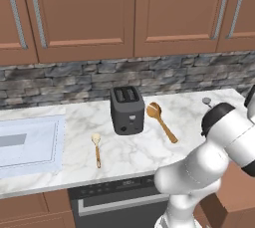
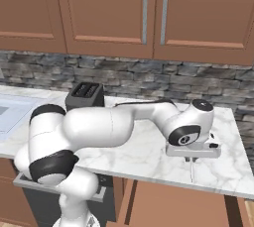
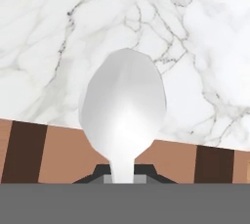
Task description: Organize the utensils by type. Pick up the wooden spoons from the counter and place them in the open cabinet. Then pick up the metallic utensils from the counter and place them in the open drawer.
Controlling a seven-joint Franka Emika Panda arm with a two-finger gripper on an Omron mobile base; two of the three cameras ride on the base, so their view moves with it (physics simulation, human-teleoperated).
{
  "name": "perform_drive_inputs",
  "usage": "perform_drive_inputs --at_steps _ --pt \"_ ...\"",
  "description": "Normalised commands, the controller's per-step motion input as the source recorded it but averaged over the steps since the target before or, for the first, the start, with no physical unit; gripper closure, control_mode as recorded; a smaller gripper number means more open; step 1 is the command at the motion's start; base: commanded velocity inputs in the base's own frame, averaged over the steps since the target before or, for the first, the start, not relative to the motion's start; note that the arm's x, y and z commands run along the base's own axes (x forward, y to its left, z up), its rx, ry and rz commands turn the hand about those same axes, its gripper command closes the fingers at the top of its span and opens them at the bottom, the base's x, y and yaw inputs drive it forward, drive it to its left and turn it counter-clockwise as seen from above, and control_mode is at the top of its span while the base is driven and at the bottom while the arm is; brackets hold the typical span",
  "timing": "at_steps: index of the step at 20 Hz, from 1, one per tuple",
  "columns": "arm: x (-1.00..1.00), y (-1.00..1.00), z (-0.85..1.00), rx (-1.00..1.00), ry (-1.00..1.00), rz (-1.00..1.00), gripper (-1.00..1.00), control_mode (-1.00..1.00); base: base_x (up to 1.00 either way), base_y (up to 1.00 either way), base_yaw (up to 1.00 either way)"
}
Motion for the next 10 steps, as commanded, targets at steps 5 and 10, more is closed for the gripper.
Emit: perform_drive_inputs --at_steps 5,10 --pt "-0.06 0.10 0.02 -0.01 0.00 0.00 1.00 -1.00 0.00 0.00 0.00" --pt "-0.11 0.10 0.01 0.00 0.00 0.00 1.00 -1.00 0.00 0.00 0.00"
